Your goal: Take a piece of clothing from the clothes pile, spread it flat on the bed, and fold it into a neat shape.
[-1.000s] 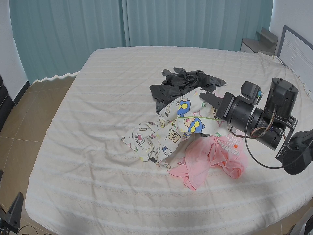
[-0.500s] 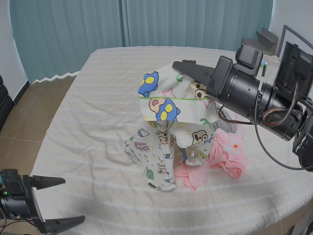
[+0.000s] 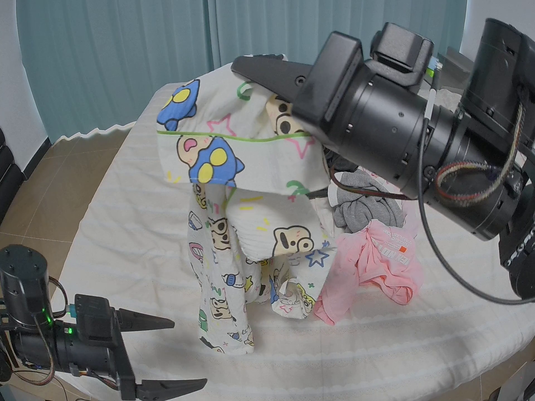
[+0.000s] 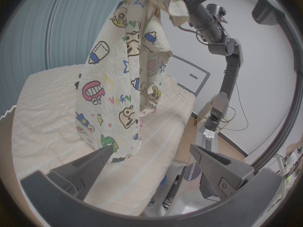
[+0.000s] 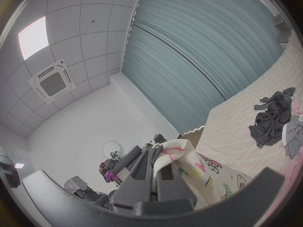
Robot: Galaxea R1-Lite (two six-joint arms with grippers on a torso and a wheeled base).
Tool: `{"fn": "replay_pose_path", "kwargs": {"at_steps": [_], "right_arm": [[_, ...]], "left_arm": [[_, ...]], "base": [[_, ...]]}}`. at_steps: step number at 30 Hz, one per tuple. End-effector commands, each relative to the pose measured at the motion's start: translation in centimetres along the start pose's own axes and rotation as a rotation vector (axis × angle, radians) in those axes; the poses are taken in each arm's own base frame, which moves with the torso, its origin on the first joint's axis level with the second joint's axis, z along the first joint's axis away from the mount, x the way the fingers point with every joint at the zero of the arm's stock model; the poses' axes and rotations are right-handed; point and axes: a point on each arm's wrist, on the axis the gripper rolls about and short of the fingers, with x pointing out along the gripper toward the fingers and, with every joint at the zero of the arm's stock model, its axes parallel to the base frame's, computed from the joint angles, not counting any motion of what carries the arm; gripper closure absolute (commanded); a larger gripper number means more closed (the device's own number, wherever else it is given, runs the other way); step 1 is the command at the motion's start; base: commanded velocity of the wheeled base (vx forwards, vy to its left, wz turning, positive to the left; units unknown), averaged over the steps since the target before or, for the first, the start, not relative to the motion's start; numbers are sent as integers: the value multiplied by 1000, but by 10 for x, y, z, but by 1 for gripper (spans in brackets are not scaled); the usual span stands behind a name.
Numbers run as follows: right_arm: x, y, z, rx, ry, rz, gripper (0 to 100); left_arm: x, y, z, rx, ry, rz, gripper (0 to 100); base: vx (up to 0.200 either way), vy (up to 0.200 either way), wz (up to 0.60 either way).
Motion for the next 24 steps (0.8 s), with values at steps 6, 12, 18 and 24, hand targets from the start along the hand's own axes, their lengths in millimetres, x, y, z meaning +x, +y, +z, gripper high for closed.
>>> {"fn": "replay_pose_path", "kwargs": {"at_steps": [6, 12, 18, 24], "right_arm": [[8, 8, -5, 17, -8, 23, 100], [9, 8, -6, 19, -9, 17, 100], [9, 9, -5, 20, -22, 26, 100], [8, 8, -6, 20, -30, 31, 100]], "left_arm": [[41, -5, 3, -88, 23, 44, 0], [48, -7, 4, -94, 18, 150, 0], [65, -9, 0, -106, 28, 318, 0], [73, -23, 6, -156, -28, 257, 0]], "base": [[0, 0, 0], [0, 0, 0], [0, 0, 0], [0, 0, 0]]}}
